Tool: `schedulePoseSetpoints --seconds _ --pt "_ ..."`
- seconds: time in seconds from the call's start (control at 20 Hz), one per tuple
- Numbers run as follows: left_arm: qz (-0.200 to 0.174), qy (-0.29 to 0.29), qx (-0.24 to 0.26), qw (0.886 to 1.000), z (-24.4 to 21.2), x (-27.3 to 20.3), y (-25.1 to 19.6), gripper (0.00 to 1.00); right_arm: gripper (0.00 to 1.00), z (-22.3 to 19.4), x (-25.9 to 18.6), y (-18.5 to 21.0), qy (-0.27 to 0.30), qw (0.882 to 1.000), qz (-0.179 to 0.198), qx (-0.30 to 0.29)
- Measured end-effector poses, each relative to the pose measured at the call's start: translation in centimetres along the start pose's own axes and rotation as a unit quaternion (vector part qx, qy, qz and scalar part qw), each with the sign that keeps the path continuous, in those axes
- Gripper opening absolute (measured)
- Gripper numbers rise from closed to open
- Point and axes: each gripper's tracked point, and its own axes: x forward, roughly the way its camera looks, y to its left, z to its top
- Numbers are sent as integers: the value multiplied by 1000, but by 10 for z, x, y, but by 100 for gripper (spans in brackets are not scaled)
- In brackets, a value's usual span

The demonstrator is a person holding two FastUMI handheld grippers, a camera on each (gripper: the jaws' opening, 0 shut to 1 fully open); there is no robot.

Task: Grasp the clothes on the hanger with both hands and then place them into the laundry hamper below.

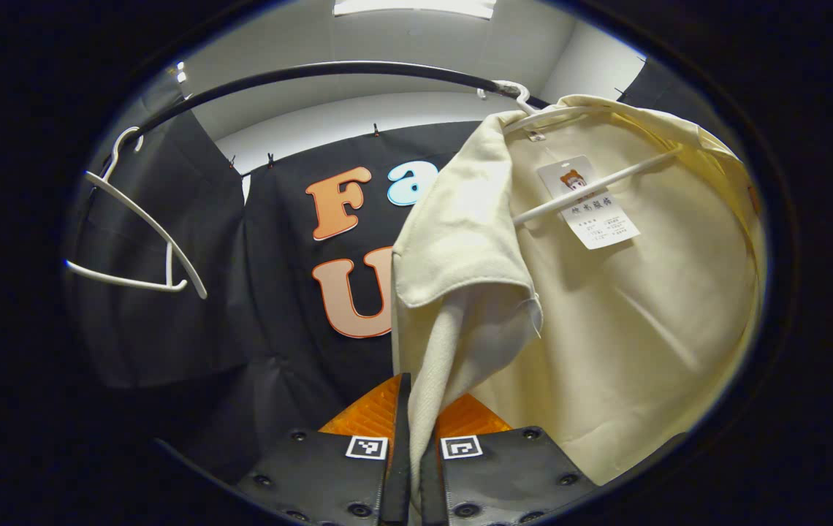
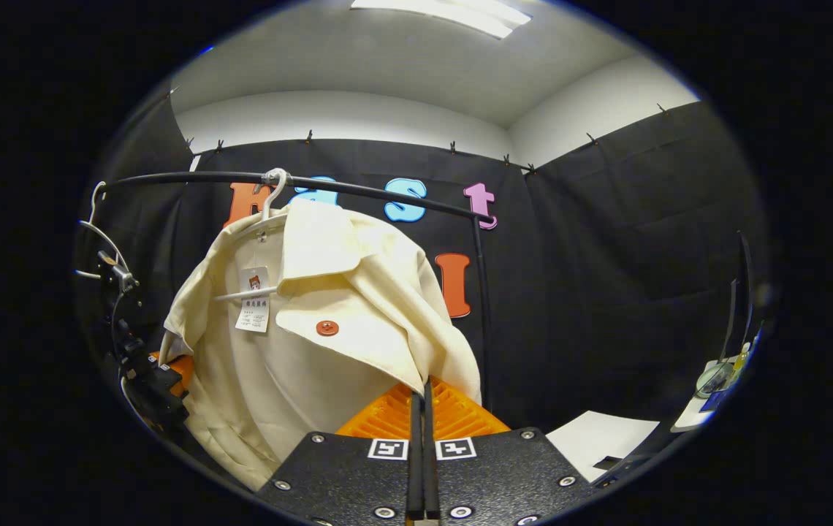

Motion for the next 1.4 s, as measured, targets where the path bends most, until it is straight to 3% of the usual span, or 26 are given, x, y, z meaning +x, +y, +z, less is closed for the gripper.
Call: schedulePoseSetpoints --seconds 0.4,0.75,0.9,1.1,1.25,1.4 --pt "36 -12 90 995 17 24 62 13 0 73 0 -44 -75 995 -48 -40" --pt "75 -46 99 991 50 71 99 13 0 180 42 -65 -149 987 -52 -40" --pt "78 -58 85 992 62 93 101 13 0 213 76 -73 -164 983 -56 -67" --pt "60 -42 32 997 61 133 99 12 0 183 139 -73 -88 993 -36 -70" --pt "48 -18 -5 999 47 147 100 13 0 114 173 -83 11 999 -26 -39" --pt "40 -9 -20 999 41 154 96 12 0 44 186 -81 84 996 -9 12"
